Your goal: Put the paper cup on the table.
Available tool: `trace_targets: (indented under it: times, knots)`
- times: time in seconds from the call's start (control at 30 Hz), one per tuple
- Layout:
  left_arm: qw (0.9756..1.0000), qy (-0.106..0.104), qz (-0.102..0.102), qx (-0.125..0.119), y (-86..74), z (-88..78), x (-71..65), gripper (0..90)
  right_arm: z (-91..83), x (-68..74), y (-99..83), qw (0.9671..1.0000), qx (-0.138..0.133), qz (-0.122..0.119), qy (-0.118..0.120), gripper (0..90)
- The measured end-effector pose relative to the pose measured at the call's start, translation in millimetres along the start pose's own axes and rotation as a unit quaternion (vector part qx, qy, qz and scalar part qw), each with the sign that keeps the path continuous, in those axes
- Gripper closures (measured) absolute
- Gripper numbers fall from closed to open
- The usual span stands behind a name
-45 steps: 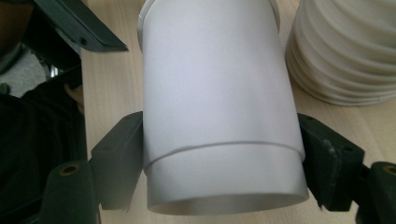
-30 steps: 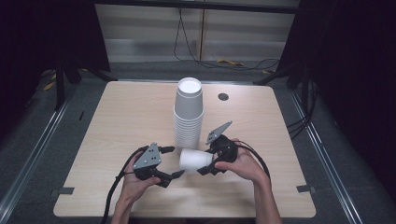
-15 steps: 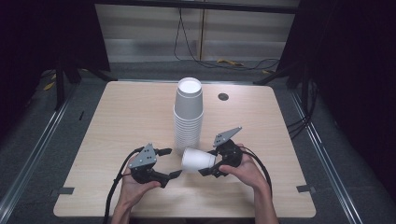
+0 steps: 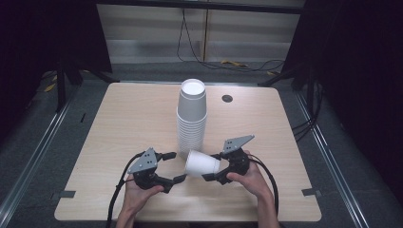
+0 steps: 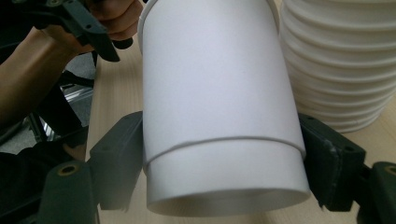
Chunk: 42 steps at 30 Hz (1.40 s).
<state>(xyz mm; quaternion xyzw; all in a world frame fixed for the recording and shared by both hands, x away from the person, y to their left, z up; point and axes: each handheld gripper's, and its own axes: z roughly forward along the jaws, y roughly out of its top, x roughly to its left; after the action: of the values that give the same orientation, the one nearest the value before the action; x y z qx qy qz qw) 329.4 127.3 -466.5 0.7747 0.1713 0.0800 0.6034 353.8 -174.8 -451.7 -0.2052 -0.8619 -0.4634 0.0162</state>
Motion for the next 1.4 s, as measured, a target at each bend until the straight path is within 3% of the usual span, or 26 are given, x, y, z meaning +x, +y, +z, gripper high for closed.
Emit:
trace_targets:
  times: [0.33,0.4,0.47,0.5,0.6,1.1,1.4]
  knots:
    - [0.9999,0.000,-0.009,-0.013,-3.0,-0.7,-2.0,15.5,2.3,2.2,-6.8,0.9990,-0.043,-0.012,0.002,22.9]
    - [0.9998,-0.012,-0.010,-0.011,-3.0,-1.1,-0.3,15.5,2.1,1.9,-8.7,0.9984,-0.054,-0.012,0.002,22.9]
    - [0.9998,0.001,-0.009,-0.016,-3.1,-0.7,-0.1,15.6,2.0,1.8,-10.2,0.9980,-0.061,-0.012,0.005,22.9]
    - [0.9998,-0.012,-0.008,-0.012,-2.9,-1.4,1.4,15.6,1.7,1.6,-10.8,0.9977,-0.066,-0.012,0.001,22.9]
    - [0.9997,-0.019,-0.008,-0.012,-2.1,-2.4,2.4,15.6,0.8,1.0,-12.3,0.9970,-0.077,-0.010,0.006,22.9]
    - [0.9993,-0.027,-0.012,-0.024,2.8,2.7,6.7,15.9,6.0,4.6,-20.1,0.9946,-0.102,-0.015,0.005,22.7]
    - [0.9992,-0.038,-0.008,-0.006,9.6,12.3,12.3,15.0,10.4,6.4,-20.1,0.9942,-0.104,-0.026,0.009,22.9]
